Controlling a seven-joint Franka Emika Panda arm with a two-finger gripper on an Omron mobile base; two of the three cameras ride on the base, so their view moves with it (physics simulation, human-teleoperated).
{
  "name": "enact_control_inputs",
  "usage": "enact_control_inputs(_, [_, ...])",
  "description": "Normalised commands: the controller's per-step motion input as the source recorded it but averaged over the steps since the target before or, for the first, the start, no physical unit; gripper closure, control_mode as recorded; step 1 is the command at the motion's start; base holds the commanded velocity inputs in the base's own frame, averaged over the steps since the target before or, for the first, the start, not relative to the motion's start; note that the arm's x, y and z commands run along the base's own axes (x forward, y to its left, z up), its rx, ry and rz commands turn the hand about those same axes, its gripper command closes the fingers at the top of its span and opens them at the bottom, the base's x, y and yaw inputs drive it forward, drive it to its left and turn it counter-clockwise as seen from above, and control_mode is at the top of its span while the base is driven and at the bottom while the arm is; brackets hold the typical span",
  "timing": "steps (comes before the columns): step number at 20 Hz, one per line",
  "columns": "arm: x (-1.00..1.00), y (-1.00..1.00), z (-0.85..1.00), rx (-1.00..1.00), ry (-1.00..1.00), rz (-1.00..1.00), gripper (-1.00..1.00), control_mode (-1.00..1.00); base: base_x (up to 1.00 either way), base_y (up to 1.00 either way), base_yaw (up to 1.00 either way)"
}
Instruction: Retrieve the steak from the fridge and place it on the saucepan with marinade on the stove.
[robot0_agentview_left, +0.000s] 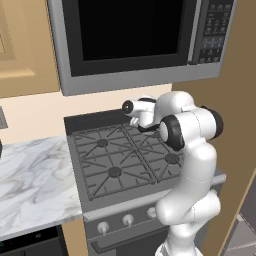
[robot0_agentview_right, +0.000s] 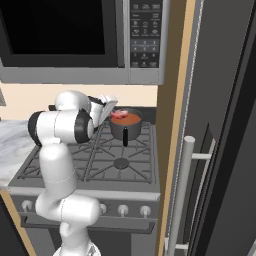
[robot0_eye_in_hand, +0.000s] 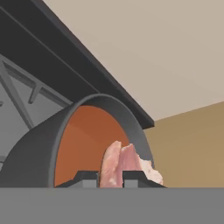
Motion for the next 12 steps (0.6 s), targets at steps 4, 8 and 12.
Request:
enact_control_inputs(4, [0.05,-0.02,-0.03,0.00,0.00,0.00,1.00,-1.00,0.00,0.00,0.00])
enact_control_inputs(8, [0.08,-0.06,0.00,0.00,0.00,0.00,1.00,-1.00,0.00,0.00,0.00])
enact_control_inputs(12, [0.10,-0.07,0.00,0.00,0.00,0.00,-1.00,-1.00,0.00,0.00,0.00])
